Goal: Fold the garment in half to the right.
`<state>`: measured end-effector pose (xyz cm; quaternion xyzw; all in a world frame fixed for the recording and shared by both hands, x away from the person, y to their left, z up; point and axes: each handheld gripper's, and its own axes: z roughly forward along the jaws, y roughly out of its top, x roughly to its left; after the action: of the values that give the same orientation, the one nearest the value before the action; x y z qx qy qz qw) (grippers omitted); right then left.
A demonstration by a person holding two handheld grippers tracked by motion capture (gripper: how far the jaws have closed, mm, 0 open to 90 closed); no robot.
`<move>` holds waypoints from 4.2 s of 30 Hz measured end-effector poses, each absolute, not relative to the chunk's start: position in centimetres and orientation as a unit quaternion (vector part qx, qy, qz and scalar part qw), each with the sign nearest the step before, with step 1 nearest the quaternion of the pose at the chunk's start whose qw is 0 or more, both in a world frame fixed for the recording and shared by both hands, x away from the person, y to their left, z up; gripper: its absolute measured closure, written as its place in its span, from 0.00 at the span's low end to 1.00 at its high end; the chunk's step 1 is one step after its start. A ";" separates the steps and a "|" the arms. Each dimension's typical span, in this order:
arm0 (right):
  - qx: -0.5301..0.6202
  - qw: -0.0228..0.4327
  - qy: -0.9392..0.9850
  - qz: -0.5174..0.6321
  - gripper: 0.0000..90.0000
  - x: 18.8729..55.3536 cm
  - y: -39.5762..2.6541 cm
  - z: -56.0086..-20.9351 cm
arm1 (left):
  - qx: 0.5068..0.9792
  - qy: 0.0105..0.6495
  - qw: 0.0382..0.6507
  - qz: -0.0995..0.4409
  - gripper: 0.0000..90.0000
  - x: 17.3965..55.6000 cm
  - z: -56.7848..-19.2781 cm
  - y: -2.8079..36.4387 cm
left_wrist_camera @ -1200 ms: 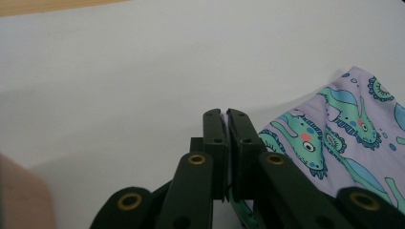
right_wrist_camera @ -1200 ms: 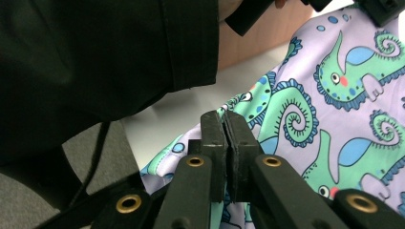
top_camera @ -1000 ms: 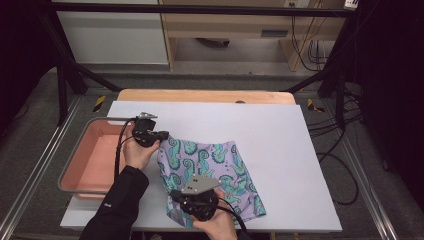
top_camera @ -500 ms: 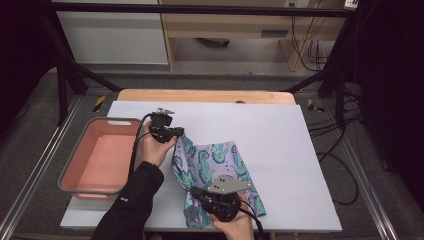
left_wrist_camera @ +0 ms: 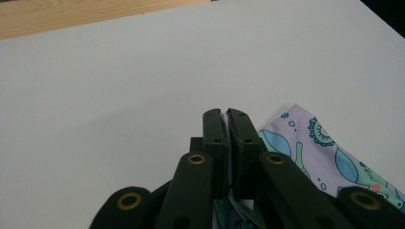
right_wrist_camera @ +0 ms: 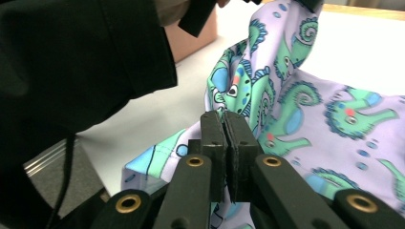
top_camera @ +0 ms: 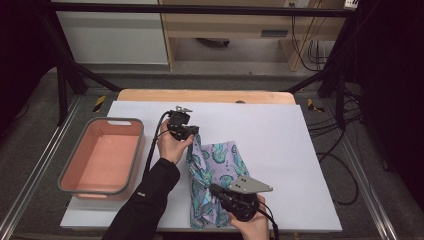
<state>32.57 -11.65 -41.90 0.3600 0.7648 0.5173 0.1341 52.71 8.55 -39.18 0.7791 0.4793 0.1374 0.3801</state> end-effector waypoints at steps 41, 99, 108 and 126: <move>0.398 0.165 0.791 0.435 0.96 32.8 -16.6 -44.6 | 0.797 0.422 0.408 0.145 0.91 53.9 -45.0 0.6; 0.418 0.163 0.812 0.373 0.71 36.9 -20.6 -46.2 | 0.800 0.391 0.442 0.109 0.07 42.5 -47.1 16.5; 0.414 0.172 0.794 0.411 0.61 41.0 -19.2 -45.8 | 0.800 0.393 0.440 0.110 0.06 42.6 -47.0 16.7; 0.408 0.204 0.816 0.355 0.71 42.2 -19.5 -47.2 | 0.803 0.393 0.437 0.103 0.06 42.6 -47.3 16.5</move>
<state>42.19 -19.55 -47.19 0.4079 0.8161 0.3549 0.2042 42.55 16.52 -47.31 0.8029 0.3928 0.1029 0.4365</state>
